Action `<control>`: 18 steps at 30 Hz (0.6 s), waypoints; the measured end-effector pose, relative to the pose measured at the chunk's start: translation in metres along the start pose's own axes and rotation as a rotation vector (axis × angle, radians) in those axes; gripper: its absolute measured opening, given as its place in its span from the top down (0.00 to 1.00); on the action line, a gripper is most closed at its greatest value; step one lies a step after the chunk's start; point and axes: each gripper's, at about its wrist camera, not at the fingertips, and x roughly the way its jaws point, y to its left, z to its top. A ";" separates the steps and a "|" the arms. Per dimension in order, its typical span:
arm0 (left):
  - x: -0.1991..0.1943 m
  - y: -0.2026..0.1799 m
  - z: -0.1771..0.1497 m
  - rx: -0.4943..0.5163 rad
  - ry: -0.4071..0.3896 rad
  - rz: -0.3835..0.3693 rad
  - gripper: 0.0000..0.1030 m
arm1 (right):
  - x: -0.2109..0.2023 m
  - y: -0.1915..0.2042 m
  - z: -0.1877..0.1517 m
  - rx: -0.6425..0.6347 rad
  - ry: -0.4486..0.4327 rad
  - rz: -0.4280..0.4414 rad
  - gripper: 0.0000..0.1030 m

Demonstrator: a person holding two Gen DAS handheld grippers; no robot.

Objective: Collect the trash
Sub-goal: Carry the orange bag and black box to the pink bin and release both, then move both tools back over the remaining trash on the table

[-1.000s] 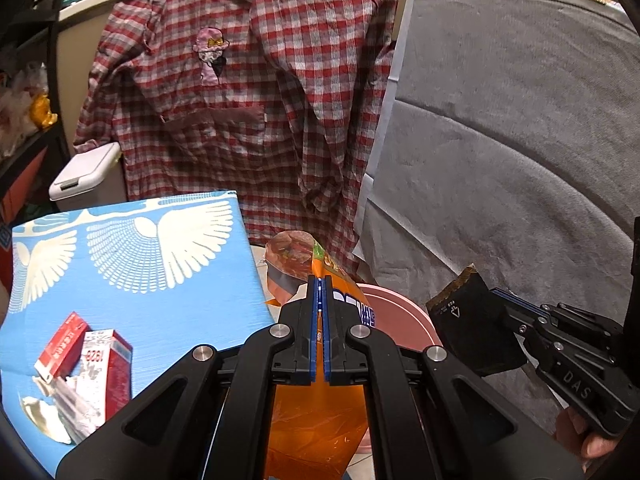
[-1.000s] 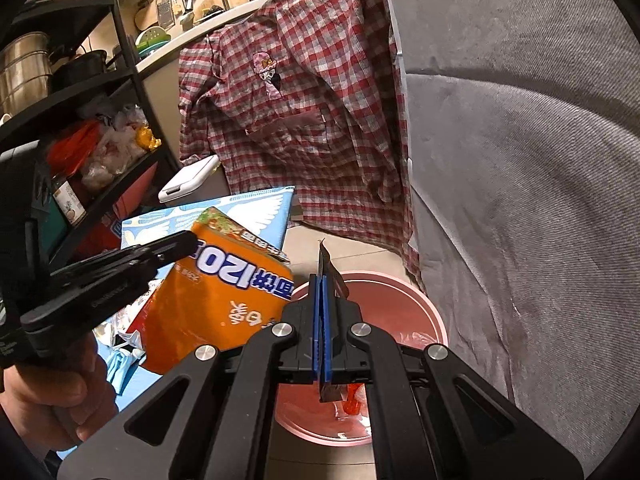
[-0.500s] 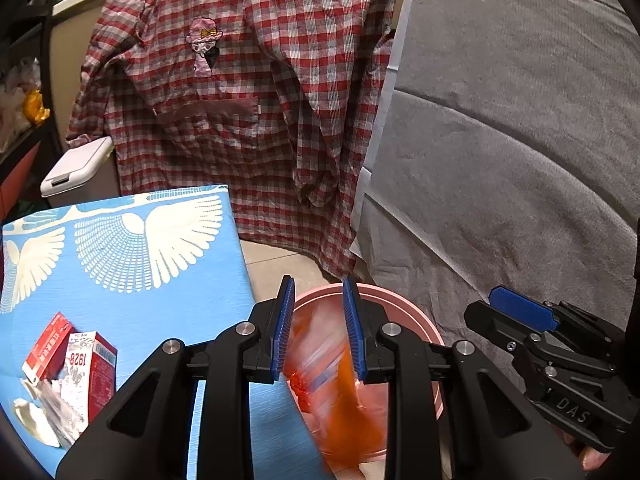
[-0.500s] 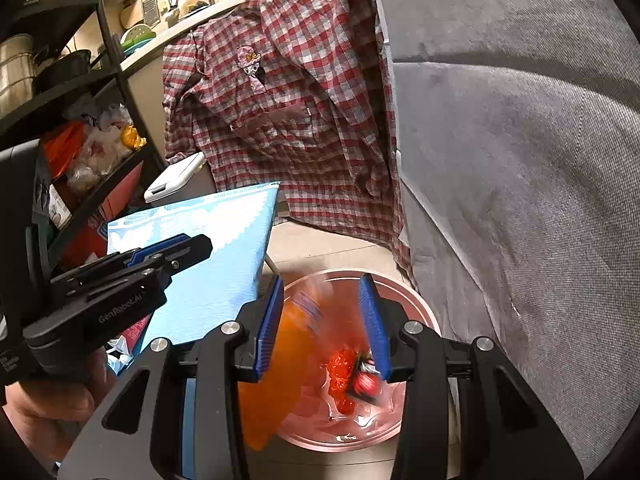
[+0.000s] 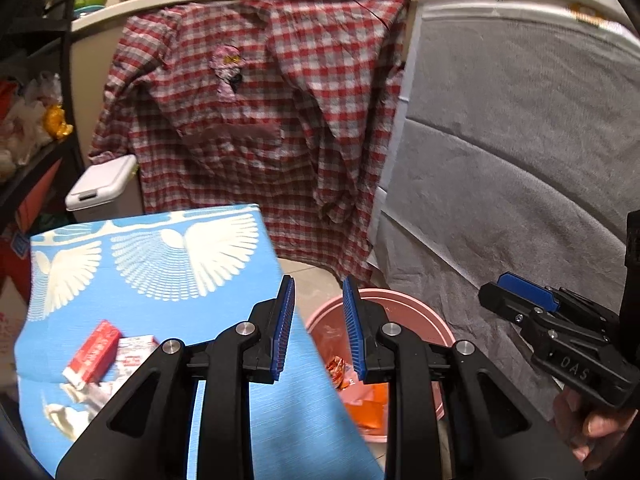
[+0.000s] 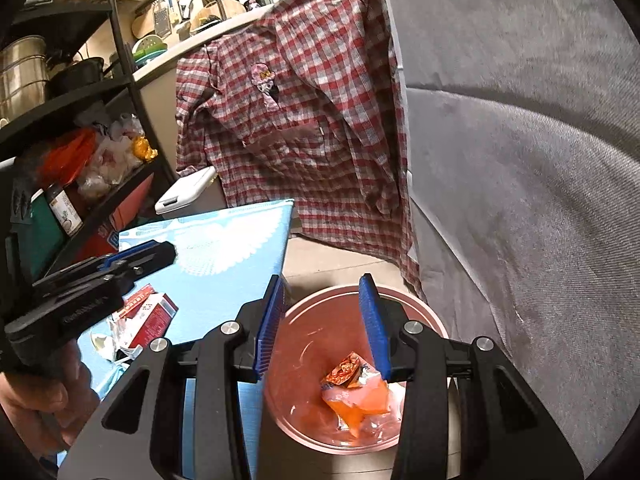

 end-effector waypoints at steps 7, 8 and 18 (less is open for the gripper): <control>-0.042 0.044 -0.002 -0.017 -0.037 0.058 0.76 | -0.013 0.029 -0.002 -0.021 -0.027 0.022 0.60; -0.051 0.055 -0.004 -0.021 -0.043 0.074 0.76 | -0.014 0.034 -0.003 -0.027 -0.030 0.027 0.60; -0.114 0.151 -0.030 -0.074 -0.067 0.204 0.77 | -0.017 0.101 -0.018 -0.119 -0.028 0.145 0.78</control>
